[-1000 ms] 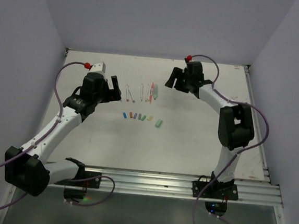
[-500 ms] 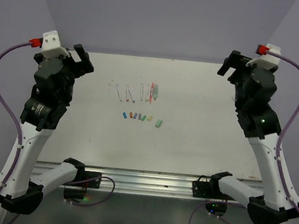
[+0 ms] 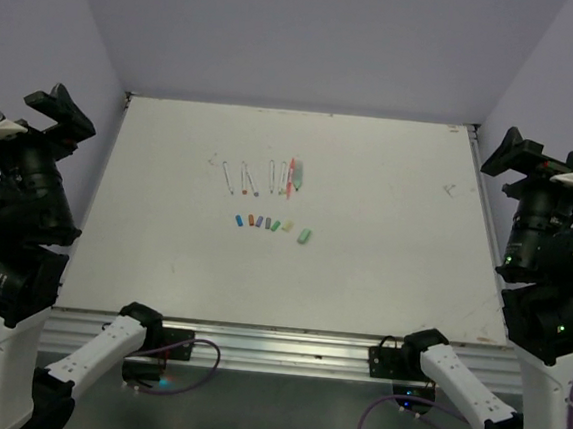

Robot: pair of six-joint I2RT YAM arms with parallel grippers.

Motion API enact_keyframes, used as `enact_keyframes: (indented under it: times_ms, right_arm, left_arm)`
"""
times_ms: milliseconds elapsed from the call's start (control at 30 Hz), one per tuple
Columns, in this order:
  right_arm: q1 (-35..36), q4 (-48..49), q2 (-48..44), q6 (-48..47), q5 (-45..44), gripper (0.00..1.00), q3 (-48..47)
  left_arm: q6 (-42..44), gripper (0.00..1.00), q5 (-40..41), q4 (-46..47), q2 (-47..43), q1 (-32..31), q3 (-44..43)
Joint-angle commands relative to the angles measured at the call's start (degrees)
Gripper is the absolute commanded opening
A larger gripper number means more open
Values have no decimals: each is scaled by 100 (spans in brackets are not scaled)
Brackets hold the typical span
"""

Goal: Open the pen caps

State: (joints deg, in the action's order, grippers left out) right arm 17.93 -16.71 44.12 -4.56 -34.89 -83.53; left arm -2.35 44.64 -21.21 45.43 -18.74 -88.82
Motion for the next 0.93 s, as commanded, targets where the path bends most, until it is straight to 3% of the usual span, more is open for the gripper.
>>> enact_keyframes:
  times_ms: [0,900]
  right_arm:
    - [-9,54,-8,-353,-88,99,3]
    - [-9,-8,150,-72,484,99,-226]
  left_arm:
    - [419,100,352,442,-43,37,-13]
    - [288,100,159,486,-122,37,189]
